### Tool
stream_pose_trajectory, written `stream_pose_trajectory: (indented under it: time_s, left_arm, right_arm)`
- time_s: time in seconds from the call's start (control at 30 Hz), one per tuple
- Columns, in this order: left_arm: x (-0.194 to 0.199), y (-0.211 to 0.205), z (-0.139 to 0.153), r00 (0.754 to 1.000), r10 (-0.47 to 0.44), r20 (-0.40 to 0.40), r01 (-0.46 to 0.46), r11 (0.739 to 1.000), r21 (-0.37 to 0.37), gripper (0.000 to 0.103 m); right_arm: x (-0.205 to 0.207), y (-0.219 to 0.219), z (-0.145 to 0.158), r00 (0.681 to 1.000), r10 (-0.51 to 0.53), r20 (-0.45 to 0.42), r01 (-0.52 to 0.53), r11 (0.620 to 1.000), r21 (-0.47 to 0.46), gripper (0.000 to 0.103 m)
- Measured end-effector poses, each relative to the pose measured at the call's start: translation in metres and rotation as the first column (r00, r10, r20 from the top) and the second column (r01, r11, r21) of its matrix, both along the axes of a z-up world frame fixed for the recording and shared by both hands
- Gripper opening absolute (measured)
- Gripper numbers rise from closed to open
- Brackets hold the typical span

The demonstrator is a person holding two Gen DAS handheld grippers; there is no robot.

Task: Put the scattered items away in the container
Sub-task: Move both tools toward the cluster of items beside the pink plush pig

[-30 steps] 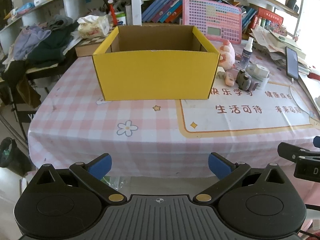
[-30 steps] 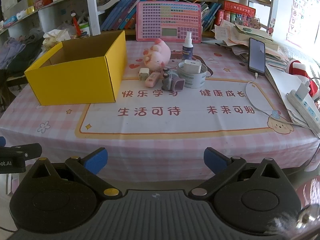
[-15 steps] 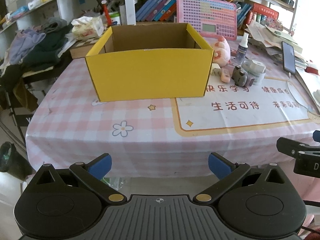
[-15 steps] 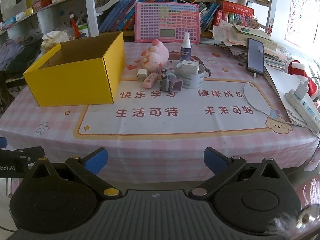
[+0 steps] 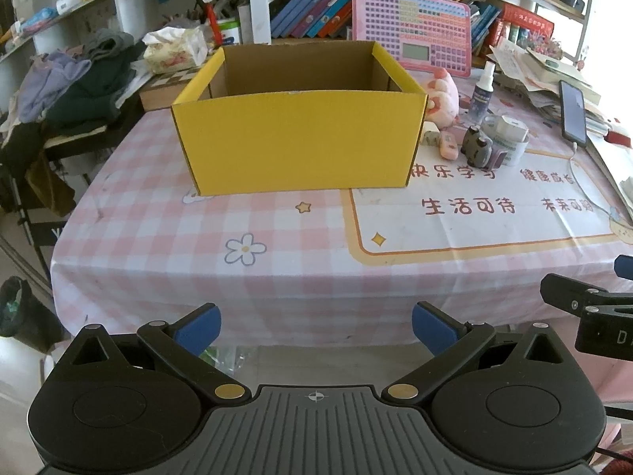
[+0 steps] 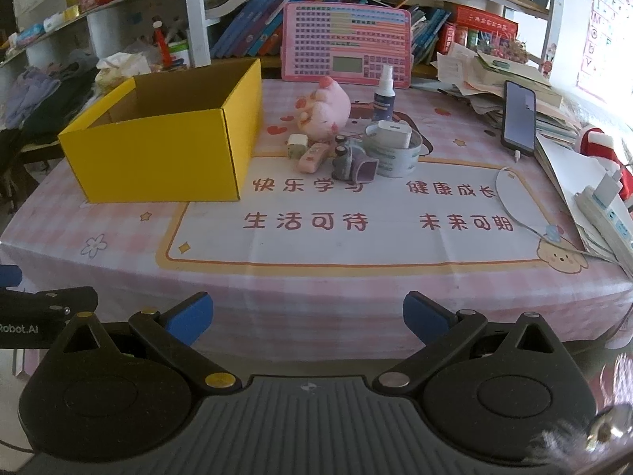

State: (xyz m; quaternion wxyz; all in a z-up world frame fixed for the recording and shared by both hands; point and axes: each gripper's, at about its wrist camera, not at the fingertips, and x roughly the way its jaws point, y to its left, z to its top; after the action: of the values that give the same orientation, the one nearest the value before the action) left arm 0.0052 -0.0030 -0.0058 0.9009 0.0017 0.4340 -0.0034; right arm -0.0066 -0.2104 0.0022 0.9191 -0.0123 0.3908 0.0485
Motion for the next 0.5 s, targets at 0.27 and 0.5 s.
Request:
stream_pose_trajectory:
  time_s: [0.27,0.5]
  left_arm:
    - [0.0006,-0.0031,0.0007,1.000,-0.014,0.004,0.014,1.000,0.004,0.103]
    - [0.0019,-0.0030,0.0016,1.000,-0.019,0.008,0.019,1.000,0.000,0.103]
  right_arm:
    - [0.0010,0.0024,-0.0009,1.000,0.024,-0.001,-0.024,1.000,0.001,0.103]
    - [-0.0003,-0.0007,0.0008,1.000,0.007,0.014,-0.007,1.000,0.008,0.103]
